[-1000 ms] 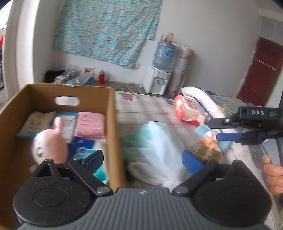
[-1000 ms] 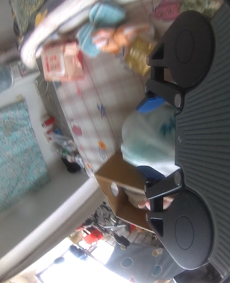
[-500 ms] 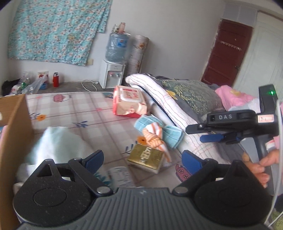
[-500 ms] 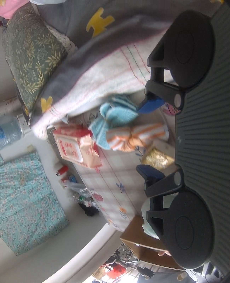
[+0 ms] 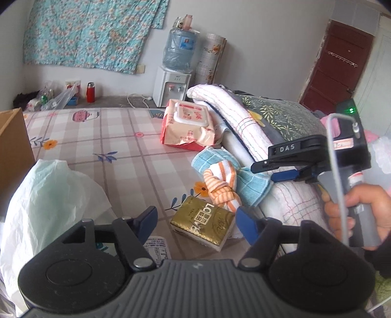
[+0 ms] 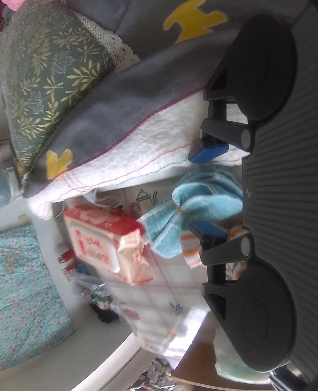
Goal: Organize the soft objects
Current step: 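Move the right tool back to the bed toward the light-blue towel, then close the right tool on the light-blue towel and lift it, then carry the light-blue towel with the right tool over the cardboard box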
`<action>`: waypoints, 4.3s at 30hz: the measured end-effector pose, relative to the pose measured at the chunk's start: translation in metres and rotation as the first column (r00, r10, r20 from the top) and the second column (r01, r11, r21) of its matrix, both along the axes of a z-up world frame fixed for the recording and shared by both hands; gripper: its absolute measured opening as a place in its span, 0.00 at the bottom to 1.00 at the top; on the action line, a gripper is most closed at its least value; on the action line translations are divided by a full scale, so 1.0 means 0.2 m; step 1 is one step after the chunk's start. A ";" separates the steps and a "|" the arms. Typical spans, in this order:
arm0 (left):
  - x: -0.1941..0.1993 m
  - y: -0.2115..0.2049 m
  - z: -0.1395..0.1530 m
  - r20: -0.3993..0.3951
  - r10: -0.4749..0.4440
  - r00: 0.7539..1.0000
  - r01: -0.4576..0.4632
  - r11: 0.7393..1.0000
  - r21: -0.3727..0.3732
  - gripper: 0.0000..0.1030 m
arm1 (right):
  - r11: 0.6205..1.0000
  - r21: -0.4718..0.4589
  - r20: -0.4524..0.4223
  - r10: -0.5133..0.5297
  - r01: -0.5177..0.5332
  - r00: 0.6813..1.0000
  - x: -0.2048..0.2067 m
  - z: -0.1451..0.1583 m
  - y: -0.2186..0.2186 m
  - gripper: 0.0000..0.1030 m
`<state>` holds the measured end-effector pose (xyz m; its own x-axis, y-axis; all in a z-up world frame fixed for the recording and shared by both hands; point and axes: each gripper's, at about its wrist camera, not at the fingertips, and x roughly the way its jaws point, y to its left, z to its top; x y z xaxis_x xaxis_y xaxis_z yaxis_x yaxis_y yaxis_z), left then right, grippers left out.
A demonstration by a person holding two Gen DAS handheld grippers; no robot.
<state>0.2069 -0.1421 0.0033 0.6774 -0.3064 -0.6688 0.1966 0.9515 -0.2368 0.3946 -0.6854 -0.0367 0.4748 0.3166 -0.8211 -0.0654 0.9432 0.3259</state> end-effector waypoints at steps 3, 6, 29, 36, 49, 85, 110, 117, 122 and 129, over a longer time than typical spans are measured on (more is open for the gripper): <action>0.01 0.02 -0.02 -0.012 0.016 1.000 -0.016 1.000 -0.004 0.66 | 0.999 0.000 -0.030 0.041 -0.041 0.999 0.03 -0.06 0.05 0.52; 0.02 0.03 -0.04 -0.029 0.030 0.999 -0.030 0.999 -0.016 0.63 | 0.997 -0.038 -0.029 0.066 -0.067 0.997 0.02 -0.09 0.10 0.50; -0.26 0.06 0.07 -0.008 -0.107 0.994 0.107 0.992 -0.065 0.60 | 0.968 0.216 0.092 -0.147 0.125 0.985 -0.59 0.35 -0.22 0.13; -0.35 0.11 0.07 -0.016 -0.145 0.989 0.143 0.987 -0.068 0.60 | 0.923 0.361 0.053 -0.162 0.132 0.985 -0.81 0.36 -0.21 0.13; -0.43 0.18 0.08 -0.017 -0.140 0.990 0.139 0.988 -0.069 0.60 | 0.907 0.421 0.198 -0.111 0.018 0.974 -0.91 0.66 -0.12 0.13; -0.34 -0.10 -0.05 -0.074 -0.255 0.964 0.250 0.966 -0.074 0.60 | 0.969 0.202 -0.119 -0.120 0.143 0.986 -0.70 0.05 -0.07 0.70; -0.42 -0.01 0.15 0.072 -0.222 0.972 0.231 0.959 -0.164 0.60 | 0.872 0.489 -0.005 0.043 -0.035 0.999 -0.87 0.27 0.06 0.33; -0.56 0.31 0.33 0.188 -0.087 0.978 0.113 0.985 -0.128 0.41 | 0.829 0.512 0.079 0.216 -0.226 0.973 -0.89 0.53 0.48 0.34; -0.67 0.71 0.43 0.221 0.112 0.969 -0.086 0.989 -0.123 0.29 | 0.755 0.532 0.105 0.391 -0.384 0.914 -0.86 0.64 1.01 0.34; -0.80 1.27 0.47 0.185 0.420 0.889 -0.407 0.908 -0.105 0.27 | 0.644 0.538 0.054 0.617 -0.544 0.785 -0.92 0.68 1.89 0.34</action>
